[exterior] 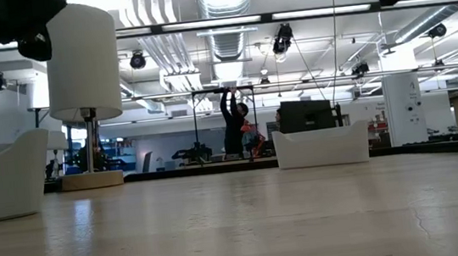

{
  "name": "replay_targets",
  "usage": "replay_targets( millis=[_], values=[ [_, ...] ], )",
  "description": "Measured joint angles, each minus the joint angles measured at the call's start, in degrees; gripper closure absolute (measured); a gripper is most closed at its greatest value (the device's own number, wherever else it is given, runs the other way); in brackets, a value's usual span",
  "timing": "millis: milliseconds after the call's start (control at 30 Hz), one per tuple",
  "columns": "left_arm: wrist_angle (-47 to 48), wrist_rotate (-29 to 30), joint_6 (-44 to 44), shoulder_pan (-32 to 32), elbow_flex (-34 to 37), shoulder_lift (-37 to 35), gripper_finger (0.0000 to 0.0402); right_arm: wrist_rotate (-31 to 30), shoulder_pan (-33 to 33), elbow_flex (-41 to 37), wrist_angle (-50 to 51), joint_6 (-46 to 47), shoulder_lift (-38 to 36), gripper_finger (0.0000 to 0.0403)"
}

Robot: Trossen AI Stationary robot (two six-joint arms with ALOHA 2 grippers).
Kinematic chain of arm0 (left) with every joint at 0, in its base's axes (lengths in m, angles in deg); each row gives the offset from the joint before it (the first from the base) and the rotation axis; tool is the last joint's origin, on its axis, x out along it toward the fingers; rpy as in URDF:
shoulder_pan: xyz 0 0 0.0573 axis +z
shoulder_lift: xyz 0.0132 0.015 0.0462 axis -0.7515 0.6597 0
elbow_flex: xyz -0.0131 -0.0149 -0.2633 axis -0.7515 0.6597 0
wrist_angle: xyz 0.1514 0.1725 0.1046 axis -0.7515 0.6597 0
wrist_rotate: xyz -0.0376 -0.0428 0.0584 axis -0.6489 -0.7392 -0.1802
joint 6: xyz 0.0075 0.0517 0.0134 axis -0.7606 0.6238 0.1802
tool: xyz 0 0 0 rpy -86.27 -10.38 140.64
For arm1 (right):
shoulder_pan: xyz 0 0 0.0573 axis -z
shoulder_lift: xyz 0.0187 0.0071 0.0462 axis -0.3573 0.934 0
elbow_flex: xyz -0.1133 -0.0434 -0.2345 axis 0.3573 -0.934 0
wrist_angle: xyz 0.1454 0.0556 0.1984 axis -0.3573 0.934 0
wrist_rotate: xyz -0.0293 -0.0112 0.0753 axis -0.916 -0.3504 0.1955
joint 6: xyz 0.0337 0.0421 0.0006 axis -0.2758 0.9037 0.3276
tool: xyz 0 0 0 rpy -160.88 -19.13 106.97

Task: Pick & Place USB Port
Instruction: Return to Home Position

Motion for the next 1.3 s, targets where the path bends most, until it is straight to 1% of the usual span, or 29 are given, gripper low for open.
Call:
replay_targets(
  millis=[100,200,333,667,800,1033,1300],
  values=[
    [1.20,0.00,0.18,0.19,1.79,-2.10,0.0390,0.00,0.20,-2.26,-3.21,-0.34,-1.60,0.0317],
    [0.72,0.02,0.58,0.50,2.75,-3.91,0.0390,-0.02,0.26,-4.63,-7.36,-1.72,-2.79,0.0314],
    [0.33,0.02,0.60,1.18,4.22,-5.34,0.0390,-0.02,0.80,-7.28,-10.34,-3.27,-3.38,0.0312],
    [0.18,-0.03,1.08,3.97,6.35,-7.02,0.0390,-0.02,5.18,-11.29,-12.09,-1.33,-3.57,0.0330],
    [0.15,-1.26,1.65,5.10,6.71,-7.05,0.0390,0.26,6.07,-12.57,-13.14,-1.59,-3.64,0.0335],
    [0.63,-1.44,2.05,7.08,8.00,-7.03,0.0390,0.44,6.97,-14.96,-13.24,-1.31,-5.58,0.0325],
    [1.75,-1.49,2.22,9.45,8.03,-7.09,0.0390,0.37,7.04,-17.81,-13.21,-1.07,-10.63,0.0314]
  ],
)
